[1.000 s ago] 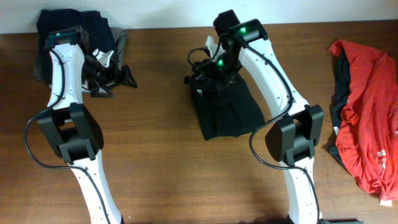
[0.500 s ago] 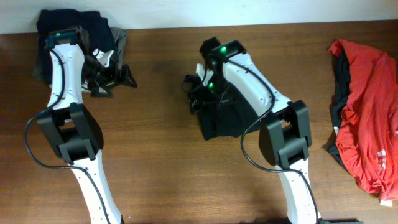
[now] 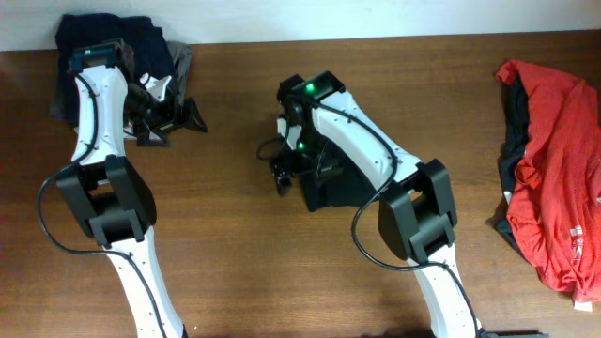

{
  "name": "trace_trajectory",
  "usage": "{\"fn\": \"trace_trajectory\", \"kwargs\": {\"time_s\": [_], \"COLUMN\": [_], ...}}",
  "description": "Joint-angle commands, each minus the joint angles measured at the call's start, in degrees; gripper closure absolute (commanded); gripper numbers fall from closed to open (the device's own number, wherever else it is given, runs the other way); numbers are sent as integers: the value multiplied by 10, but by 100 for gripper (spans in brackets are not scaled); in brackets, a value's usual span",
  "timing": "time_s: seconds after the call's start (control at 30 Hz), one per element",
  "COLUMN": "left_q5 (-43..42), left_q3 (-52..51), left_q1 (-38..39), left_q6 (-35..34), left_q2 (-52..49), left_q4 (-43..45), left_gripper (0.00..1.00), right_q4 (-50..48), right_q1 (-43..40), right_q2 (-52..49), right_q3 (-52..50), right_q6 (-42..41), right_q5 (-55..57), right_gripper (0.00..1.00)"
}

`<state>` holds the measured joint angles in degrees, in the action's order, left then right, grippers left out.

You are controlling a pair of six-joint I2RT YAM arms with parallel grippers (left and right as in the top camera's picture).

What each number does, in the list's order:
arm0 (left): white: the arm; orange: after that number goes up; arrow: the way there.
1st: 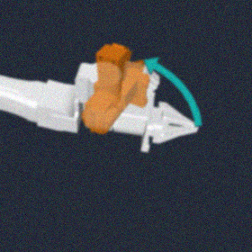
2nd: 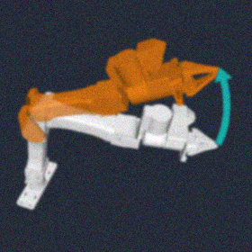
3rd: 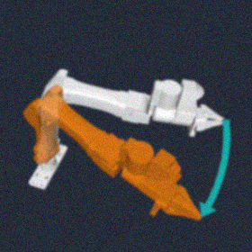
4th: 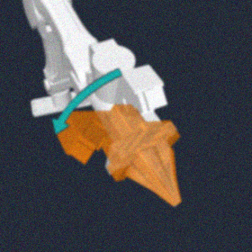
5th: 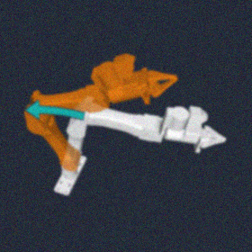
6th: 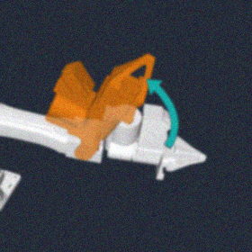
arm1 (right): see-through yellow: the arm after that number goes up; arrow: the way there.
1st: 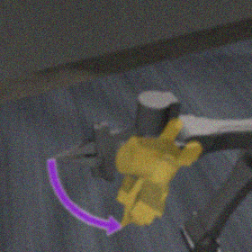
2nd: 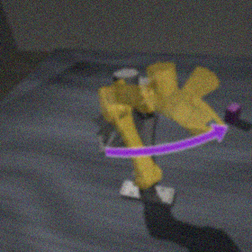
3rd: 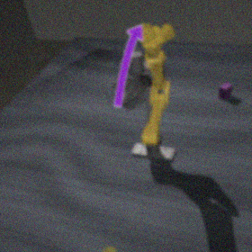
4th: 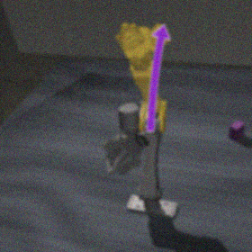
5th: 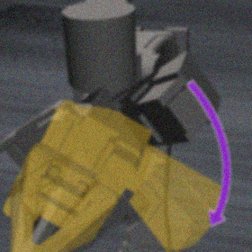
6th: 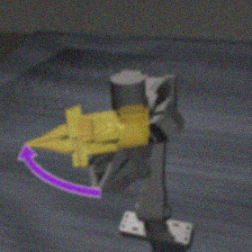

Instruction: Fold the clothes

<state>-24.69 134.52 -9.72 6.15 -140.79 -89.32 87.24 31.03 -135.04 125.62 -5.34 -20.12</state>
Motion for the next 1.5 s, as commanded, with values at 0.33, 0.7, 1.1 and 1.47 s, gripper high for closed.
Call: {"fn": "trace_trajectory", "kwargs": {"time_s": [0.33, 0.7, 1.1, 1.47], "left_q5": [-8, -8, -8, -7], "left_q3": [7, 7, 7, 7], "left_q1": [3, 3, 3, 3], "left_q6": [-1, -1, 0, 0], "left_q2": [20, 20, 20, 20], "left_q4": [5, 5, 5, 5], "left_gripper": [1, 1, 1, 1], "right_q4": [-52, -129, -135, -114], "right_q1": [-38, -32, 12, 16], "right_q2": [34, 34, 34, 34], "right_q3": [97, -38, -47, -47], "right_q6": [116, 117, 117, 78], "right_q5": [80, 64, 72, 69], "right_gripper": [1, 1, 51, 96]}}
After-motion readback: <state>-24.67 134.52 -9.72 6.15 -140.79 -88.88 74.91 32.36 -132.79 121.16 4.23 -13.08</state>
